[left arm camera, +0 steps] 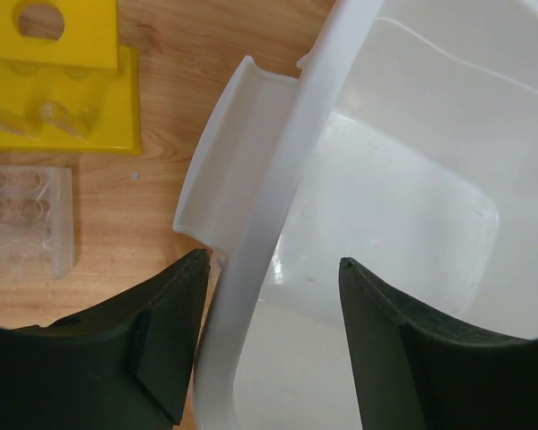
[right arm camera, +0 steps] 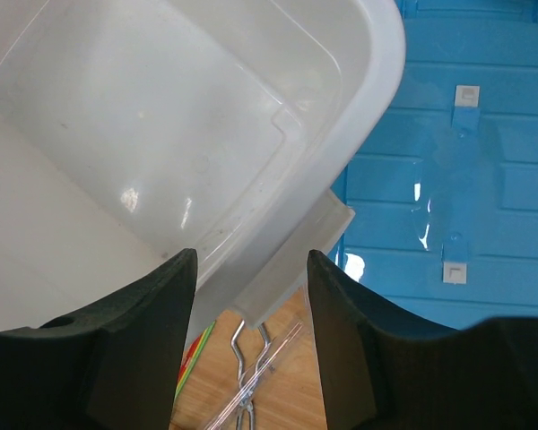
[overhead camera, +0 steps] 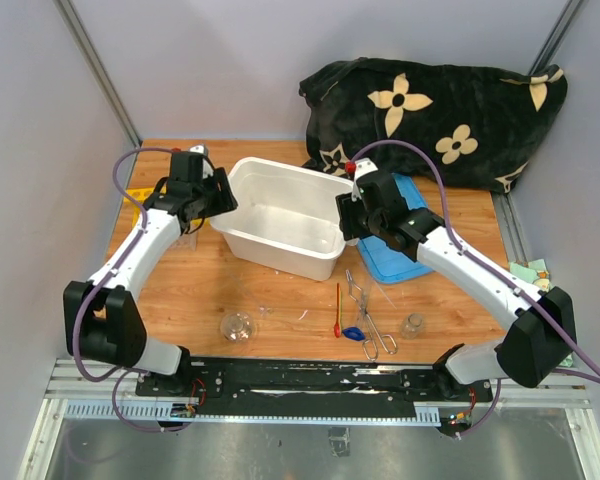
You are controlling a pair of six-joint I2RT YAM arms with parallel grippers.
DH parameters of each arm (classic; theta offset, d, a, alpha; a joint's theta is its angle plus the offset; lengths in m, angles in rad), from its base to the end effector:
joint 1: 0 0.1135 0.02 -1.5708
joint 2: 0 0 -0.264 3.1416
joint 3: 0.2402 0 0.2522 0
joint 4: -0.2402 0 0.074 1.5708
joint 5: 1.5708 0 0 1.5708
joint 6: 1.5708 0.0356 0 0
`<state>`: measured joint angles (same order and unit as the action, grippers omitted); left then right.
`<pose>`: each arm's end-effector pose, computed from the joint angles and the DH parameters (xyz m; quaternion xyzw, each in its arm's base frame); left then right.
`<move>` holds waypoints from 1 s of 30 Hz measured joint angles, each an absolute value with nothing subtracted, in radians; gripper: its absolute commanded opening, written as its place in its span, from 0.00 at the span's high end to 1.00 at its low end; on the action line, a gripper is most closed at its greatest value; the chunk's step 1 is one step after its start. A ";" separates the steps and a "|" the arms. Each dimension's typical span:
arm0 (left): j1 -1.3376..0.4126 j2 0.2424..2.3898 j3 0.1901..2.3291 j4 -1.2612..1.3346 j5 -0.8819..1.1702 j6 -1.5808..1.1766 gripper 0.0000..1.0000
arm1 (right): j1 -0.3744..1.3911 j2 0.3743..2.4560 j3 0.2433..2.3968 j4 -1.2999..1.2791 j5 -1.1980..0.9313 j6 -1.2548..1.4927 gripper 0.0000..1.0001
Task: Organize the chemistry lab equipment
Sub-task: Adjust the storage box at the center of the board.
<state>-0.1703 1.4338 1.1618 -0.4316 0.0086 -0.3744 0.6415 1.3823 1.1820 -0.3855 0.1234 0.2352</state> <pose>0.3149 -0.0545 0.2961 -0.0906 0.9029 -0.1168 0.4036 0.2539 0.1842 0.3224 -0.1489 0.8673 0.1511 0.4504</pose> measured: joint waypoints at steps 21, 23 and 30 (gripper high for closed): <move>-0.170 1.247 1.013 -0.471 -0.002 -0.451 0.57 | 0.641 1.392 1.149 -0.339 0.112 0.236 0.47; -0.170 1.230 0.997 -0.480 0.003 -0.454 0.57 | 0.641 1.407 1.149 -0.334 0.111 0.236 0.47; -0.169 1.118 0.963 -0.523 0.013 -0.468 0.57 | 0.640 1.501 1.183 -0.326 0.100 0.235 0.48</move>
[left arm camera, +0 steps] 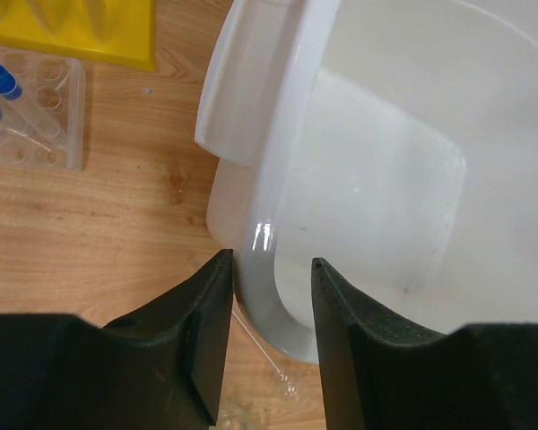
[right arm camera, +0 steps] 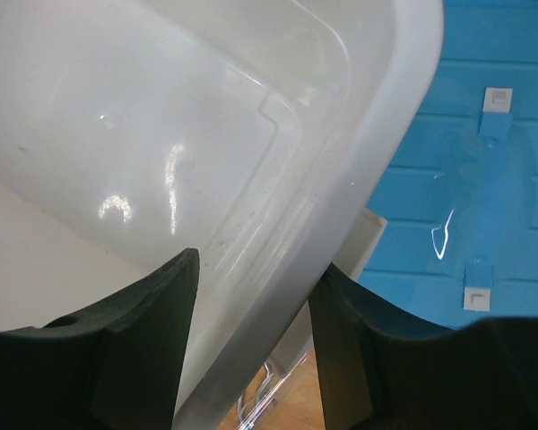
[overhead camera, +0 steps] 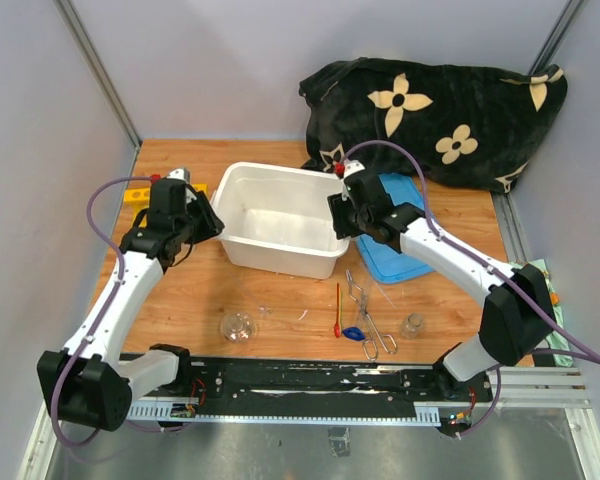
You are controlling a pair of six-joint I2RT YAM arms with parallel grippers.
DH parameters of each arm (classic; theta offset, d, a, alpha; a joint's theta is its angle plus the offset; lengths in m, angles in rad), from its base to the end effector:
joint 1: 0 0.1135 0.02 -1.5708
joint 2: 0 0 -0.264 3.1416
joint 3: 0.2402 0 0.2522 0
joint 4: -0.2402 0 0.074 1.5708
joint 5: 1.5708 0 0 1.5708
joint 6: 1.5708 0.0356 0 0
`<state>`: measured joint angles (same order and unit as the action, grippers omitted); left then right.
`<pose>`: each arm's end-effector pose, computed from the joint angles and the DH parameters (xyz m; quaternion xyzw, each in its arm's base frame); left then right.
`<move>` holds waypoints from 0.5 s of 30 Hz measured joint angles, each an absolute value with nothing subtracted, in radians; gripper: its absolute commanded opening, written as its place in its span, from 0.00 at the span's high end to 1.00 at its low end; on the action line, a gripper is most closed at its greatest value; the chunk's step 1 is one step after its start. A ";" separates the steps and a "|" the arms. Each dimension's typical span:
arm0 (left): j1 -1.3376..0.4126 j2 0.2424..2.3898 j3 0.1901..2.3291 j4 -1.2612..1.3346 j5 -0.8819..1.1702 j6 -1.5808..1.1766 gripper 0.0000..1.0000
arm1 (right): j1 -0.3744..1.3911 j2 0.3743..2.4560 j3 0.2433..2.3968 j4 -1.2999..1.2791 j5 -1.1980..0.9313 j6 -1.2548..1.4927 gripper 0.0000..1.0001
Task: Organize the chemistry lab equipment
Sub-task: Adjust the storage box at the center of the board.
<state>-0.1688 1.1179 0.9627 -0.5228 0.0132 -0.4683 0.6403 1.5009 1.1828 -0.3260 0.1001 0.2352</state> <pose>0.2376 -0.0410 0.3036 -0.1317 0.8923 -0.1409 0.4081 0.2752 0.2006 0.2915 -0.1578 0.8797 0.1487 0.4233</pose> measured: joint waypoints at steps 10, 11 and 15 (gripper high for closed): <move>-0.165 1.158 0.991 -0.539 -0.016 -0.448 0.51 | 0.639 1.542 1.222 -0.316 0.081 0.235 0.49; -0.165 1.176 1.002 -0.541 -0.014 -0.445 0.51 | 0.639 1.541 1.222 -0.316 0.081 0.234 0.49; -0.164 1.187 1.009 -0.544 0.003 -0.445 0.52 | 0.639 1.539 1.222 -0.319 0.089 0.225 0.49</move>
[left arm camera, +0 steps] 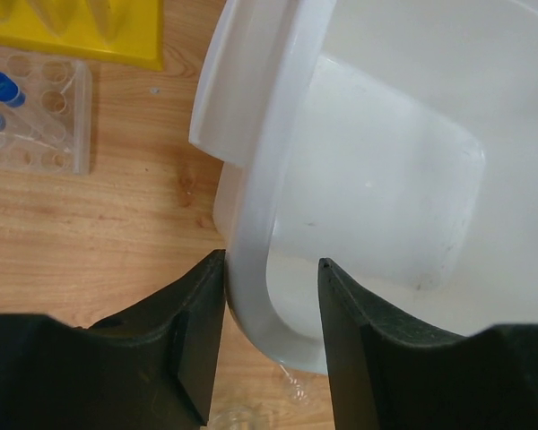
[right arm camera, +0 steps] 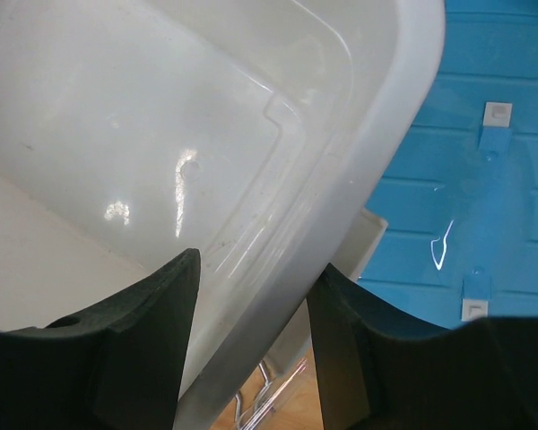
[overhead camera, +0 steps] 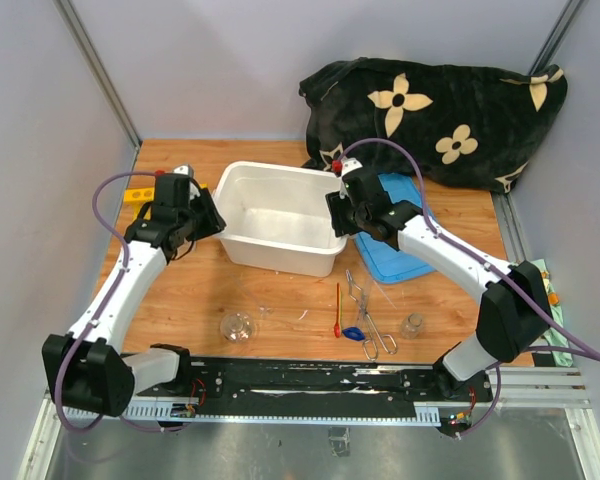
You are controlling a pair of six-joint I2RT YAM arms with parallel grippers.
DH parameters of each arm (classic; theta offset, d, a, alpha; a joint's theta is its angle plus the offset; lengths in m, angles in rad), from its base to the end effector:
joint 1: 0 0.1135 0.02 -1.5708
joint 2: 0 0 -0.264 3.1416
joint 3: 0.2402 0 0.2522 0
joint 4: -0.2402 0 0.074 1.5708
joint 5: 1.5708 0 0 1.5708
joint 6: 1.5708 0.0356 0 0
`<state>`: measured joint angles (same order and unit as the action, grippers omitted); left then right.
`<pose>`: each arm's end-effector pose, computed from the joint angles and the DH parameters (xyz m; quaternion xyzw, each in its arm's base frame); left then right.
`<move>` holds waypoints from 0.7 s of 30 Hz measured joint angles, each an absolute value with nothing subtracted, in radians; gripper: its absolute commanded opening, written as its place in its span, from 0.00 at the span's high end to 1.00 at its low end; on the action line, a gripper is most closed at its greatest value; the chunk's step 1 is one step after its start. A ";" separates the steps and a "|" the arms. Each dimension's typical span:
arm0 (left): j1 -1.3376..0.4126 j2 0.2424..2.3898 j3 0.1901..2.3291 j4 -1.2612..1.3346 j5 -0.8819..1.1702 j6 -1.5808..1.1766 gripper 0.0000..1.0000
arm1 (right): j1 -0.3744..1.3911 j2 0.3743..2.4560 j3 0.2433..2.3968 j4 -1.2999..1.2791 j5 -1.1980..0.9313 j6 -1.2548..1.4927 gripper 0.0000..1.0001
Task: Organize the chemistry lab equipment
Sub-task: Adjust the storage box at the center of the board.
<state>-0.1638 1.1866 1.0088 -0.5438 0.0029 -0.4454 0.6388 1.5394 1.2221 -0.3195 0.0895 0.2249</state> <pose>0.2516 -0.0417 0.3016 -0.1273 0.9023 -0.1248 0.3926 0.2838 0.2068 0.2929 -0.1636 0.8771 0.1520 0.4252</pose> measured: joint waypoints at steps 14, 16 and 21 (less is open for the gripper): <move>-0.163 0.970 0.911 -0.610 0.091 -0.500 0.54 | 0.633 1.599 1.302 -0.357 0.102 0.181 0.49; -0.163 0.954 0.911 -0.620 0.100 -0.506 0.54 | 0.633 1.603 1.304 -0.357 0.105 0.179 0.49; -0.164 0.929 0.892 -0.632 0.117 -0.514 0.41 | 0.633 1.620 1.320 -0.355 0.104 0.178 0.49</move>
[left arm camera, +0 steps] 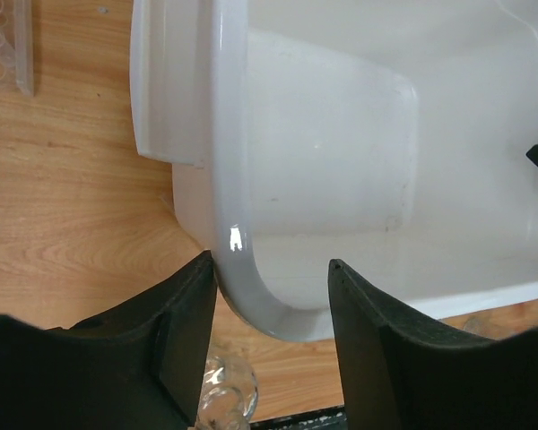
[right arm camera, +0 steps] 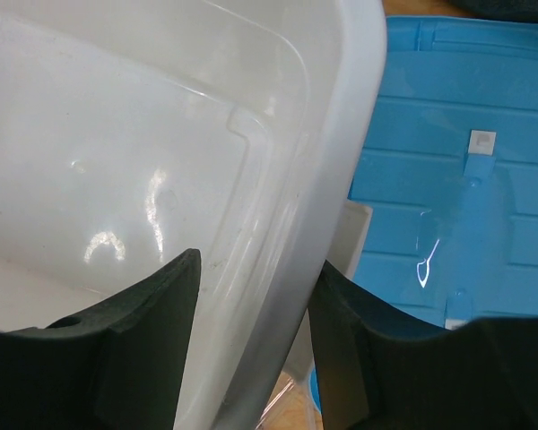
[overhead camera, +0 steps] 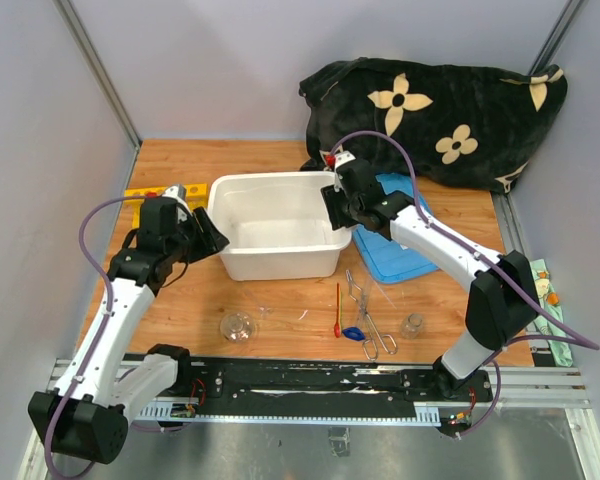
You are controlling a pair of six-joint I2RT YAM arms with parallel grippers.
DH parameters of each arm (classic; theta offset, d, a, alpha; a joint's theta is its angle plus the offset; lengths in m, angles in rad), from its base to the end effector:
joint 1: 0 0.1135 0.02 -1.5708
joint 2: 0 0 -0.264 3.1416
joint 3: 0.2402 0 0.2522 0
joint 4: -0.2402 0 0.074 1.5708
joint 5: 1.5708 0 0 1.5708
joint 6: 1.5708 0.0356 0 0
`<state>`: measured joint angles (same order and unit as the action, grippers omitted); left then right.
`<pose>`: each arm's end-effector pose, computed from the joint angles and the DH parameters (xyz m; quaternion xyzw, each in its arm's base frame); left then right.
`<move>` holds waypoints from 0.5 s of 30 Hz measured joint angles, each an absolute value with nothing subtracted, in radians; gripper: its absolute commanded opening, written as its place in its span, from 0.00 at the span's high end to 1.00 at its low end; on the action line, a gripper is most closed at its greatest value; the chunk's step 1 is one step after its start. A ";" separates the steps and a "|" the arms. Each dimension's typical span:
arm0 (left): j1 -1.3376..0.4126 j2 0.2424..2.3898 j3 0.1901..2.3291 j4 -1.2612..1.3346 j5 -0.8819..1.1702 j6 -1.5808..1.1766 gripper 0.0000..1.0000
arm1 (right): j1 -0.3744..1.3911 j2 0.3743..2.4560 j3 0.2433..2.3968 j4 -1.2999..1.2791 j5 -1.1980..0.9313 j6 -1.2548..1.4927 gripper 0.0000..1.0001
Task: Organize the chemistry lab equipment
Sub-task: Adjust the storage box at the center of the board.
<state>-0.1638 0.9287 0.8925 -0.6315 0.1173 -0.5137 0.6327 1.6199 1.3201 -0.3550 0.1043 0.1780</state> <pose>0.1915 -0.0359 0.3083 -0.1311 0.8890 -0.1945 0.3933 0.3018 0.2167 0.2955 -0.1794 0.8779 0.1312 0.4242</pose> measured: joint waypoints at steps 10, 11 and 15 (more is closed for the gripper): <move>-0.165 0.949 0.844 -0.591 0.181 -0.521 0.22 | 0.633 1.628 1.331 -0.348 0.103 0.171 0.49; -0.165 0.955 0.844 -0.586 0.184 -0.521 0.21 | 0.633 1.628 1.331 -0.348 0.103 0.171 0.49; -0.165 0.960 0.845 -0.585 0.184 -0.520 0.16 | 0.633 1.628 1.331 -0.348 0.105 0.164 0.48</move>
